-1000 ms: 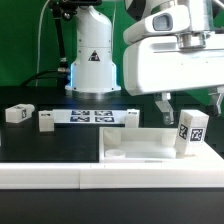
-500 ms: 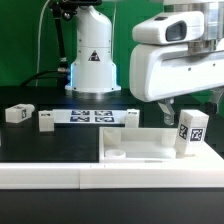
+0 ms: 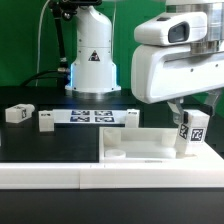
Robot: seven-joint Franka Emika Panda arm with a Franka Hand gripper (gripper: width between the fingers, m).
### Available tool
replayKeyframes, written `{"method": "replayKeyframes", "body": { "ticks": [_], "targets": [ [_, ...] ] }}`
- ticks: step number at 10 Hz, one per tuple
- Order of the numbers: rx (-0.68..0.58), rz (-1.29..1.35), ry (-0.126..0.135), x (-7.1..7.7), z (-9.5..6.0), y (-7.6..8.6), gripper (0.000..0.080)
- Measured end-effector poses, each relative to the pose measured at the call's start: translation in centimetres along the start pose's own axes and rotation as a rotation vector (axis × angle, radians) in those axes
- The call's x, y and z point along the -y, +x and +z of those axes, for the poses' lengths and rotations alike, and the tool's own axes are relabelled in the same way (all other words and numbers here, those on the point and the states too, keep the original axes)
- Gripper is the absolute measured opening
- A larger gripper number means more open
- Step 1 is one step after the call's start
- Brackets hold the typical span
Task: Assemble one leg
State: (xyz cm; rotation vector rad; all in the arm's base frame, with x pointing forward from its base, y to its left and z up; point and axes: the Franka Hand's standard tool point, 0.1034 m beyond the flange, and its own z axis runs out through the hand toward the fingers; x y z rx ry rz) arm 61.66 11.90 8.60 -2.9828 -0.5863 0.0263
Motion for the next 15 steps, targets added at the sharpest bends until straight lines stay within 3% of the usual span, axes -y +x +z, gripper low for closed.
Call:
{"method": "replayKeyframes", "body": {
  "ticks": [1, 5, 13, 15],
  "targets": [
    [0.0, 0.0, 0.0, 0.0, -0.01, 0.01, 0.03],
    [-0.001, 0.03, 0.002, 0.02, -0.01, 0.01, 0.03],
    [-0.053, 0.809, 0.024, 0.26, 0.07, 0.15, 0.03],
    [-0.053, 0.887, 0.029, 0.29, 0.08, 0.17, 0.03]
  ]
}}
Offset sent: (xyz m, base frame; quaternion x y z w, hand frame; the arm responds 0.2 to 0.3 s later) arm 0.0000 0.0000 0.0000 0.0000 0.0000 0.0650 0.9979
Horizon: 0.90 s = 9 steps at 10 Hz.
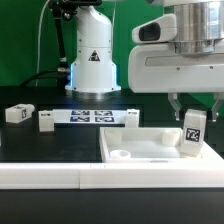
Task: Assemble one leg
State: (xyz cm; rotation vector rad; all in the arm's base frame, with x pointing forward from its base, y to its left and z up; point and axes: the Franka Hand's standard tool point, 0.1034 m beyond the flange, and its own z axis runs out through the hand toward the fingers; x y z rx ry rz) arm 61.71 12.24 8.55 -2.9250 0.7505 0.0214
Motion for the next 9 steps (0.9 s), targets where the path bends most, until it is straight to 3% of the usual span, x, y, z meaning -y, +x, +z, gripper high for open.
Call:
{"method": "replayKeyframes", "body": {
  "ticks": [2, 3, 7, 9],
  "targets": [
    [0.001, -0.065, 0.0, 0.0, 0.0, 0.0, 0.0534],
    [0.002, -0.116, -0.002, 0.1, 0.2, -0.1, 0.0613],
    [-0.031, -0.579, -0.047, 0.9, 0.1, -0.3, 0.0647],
    [-0.044, -0.792, -0.055, 0.9, 0.1, -0.1, 0.0649]
  ]
}}
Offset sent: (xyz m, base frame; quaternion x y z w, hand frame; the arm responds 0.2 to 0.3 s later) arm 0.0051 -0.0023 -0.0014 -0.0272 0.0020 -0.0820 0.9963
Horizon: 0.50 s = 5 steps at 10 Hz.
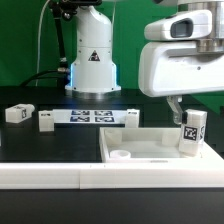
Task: Assemble one leg
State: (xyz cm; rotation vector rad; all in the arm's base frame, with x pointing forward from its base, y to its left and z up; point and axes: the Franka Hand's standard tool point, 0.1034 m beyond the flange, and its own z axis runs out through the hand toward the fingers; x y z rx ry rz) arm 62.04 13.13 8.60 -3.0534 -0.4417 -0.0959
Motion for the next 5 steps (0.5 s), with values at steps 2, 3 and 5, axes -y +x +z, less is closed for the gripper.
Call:
{"method": "replayKeyframes", "body": {
  "ticks": [2, 3, 5],
  "targets": [
    [-0.015, -0.177, -0.003, -1.23, 0.12, -0.27, 0.0649],
    [-0.015, -0.243, -0.004, -1.48, 0.15, -0.3, 0.0649],
    [-0.011, -0.35, -0.007, -1.39, 0.23, -0.37, 0.0649]
  ]
}}
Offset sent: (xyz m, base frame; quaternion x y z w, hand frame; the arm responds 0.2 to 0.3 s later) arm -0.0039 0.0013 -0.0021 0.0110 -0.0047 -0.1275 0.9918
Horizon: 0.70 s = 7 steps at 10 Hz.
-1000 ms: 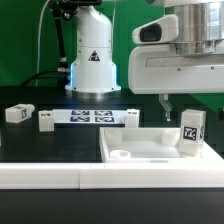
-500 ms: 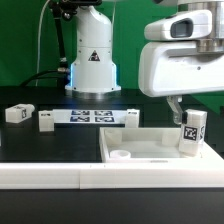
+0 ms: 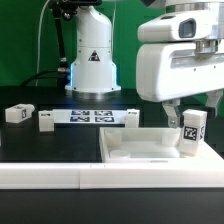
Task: Assemble one leg
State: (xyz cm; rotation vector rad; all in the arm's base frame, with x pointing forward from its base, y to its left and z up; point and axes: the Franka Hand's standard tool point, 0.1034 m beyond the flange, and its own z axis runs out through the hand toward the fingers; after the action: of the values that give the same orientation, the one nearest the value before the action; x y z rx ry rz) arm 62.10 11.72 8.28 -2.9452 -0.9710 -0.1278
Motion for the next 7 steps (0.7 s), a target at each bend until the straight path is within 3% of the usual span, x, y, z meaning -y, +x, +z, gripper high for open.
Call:
{"method": "replayKeyframes", "body": {
  "ticks": [2, 3, 4, 6, 7],
  "targets": [
    [0.011, -0.039, 0.006, 0.13, 0.13, -0.18, 0.0649],
    [0.011, -0.039, 0.006, 0.14, 0.13, -0.18, 0.0527],
    [0.011, -0.039, 0.006, 0.14, 0.14, -0.18, 0.0527],
    [0.011, -0.037, 0.006, 0.15, 0.14, -0.18, 0.029],
    [0.011, -0.022, 0.006, 0.17, 0.15, -0.17, 0.029]
  ]
}}
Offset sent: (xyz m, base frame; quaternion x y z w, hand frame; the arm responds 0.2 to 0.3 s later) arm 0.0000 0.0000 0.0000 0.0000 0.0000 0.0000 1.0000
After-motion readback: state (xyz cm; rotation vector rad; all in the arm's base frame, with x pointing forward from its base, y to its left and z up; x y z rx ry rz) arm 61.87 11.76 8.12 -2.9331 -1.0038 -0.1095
